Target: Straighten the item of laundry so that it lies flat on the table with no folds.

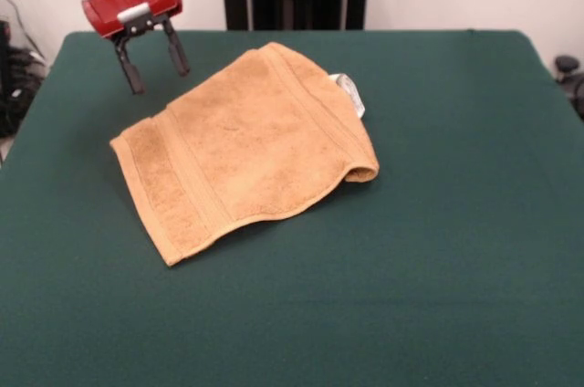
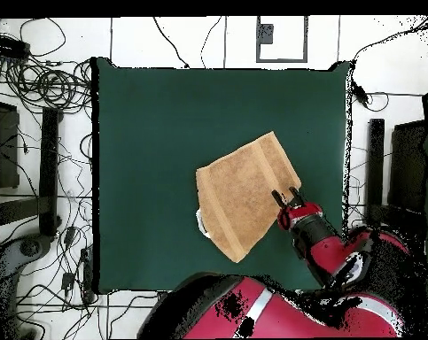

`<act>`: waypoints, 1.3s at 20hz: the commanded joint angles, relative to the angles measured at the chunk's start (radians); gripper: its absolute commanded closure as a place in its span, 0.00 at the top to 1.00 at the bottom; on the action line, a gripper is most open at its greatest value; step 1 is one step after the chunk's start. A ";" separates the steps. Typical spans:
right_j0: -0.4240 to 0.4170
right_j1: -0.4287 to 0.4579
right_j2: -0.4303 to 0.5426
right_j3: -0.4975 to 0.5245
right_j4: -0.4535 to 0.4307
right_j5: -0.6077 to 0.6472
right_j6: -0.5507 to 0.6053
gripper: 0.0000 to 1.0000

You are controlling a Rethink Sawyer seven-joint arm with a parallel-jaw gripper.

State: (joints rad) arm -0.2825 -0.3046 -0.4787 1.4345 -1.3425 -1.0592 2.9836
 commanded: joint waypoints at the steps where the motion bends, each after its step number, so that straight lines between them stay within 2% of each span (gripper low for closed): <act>1: 0.116 0.097 -0.041 -0.134 -0.422 -0.108 0.247 1.00; 8: 0.105 0.076 -0.010 -0.125 -0.462 -0.103 0.280 1.00; 16: 0.073 0.124 0.058 -0.138 -0.461 -0.074 0.258 1.00; 20: 0.064 0.152 0.094 -0.151 -0.437 -0.056 0.229 1.00; 26: 0.046 0.220 0.155 -0.184 -0.359 0.027 0.121 1.00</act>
State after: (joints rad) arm -0.2403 -0.2123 -0.5446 1.2912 -1.7855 -1.1061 2.9840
